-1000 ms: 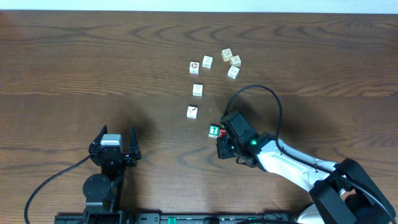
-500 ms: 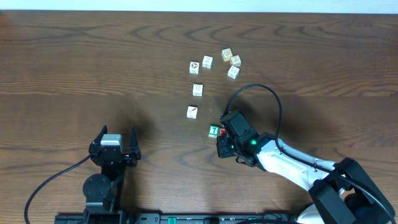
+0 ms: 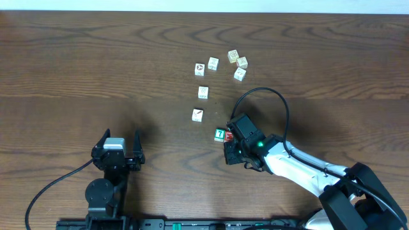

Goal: Lift 4 blocks

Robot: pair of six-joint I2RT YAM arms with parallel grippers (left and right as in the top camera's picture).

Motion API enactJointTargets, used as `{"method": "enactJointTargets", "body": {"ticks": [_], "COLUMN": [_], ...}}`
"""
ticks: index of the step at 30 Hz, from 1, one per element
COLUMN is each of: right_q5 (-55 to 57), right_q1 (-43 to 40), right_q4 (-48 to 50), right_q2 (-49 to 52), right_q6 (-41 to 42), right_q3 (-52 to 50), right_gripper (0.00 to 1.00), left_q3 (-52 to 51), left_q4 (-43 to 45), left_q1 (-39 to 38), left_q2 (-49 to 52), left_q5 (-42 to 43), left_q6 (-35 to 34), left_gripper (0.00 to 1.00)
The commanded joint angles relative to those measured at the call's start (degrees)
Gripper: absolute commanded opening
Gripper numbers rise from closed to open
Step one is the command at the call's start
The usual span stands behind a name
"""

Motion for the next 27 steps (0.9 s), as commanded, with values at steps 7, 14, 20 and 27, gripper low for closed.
{"method": "enactJointTargets", "body": {"ticks": [7,14,20,27], "right_q5": [-0.9,4.04,7.39,11.19], "right_q1": [0.44,1.57,1.51,1.51], "right_q4": [-5.07,-8.63,-7.5,-6.23], "right_q2": [2.38,2.38,2.38,2.38], "right_q6": [0.79,7.82,9.27,9.25], "right_q3": [-2.64,-2.64,-2.64,-2.64], "right_gripper": [0.01,0.01,0.01,0.01], "left_q3": [-0.79,-0.79,-0.79,-0.79], "left_q4": [-2.25,-2.25,-2.25,-2.25], "left_q1": [0.35,0.35,0.35,0.35], "left_q2": [-0.24,-0.24,-0.24,-0.24], "left_q5": [0.15,0.15,0.15,0.15], "left_q6": [-0.28,-0.28,-0.31,-0.28], "left_gripper": [0.74,0.74,0.74,0.74]}}
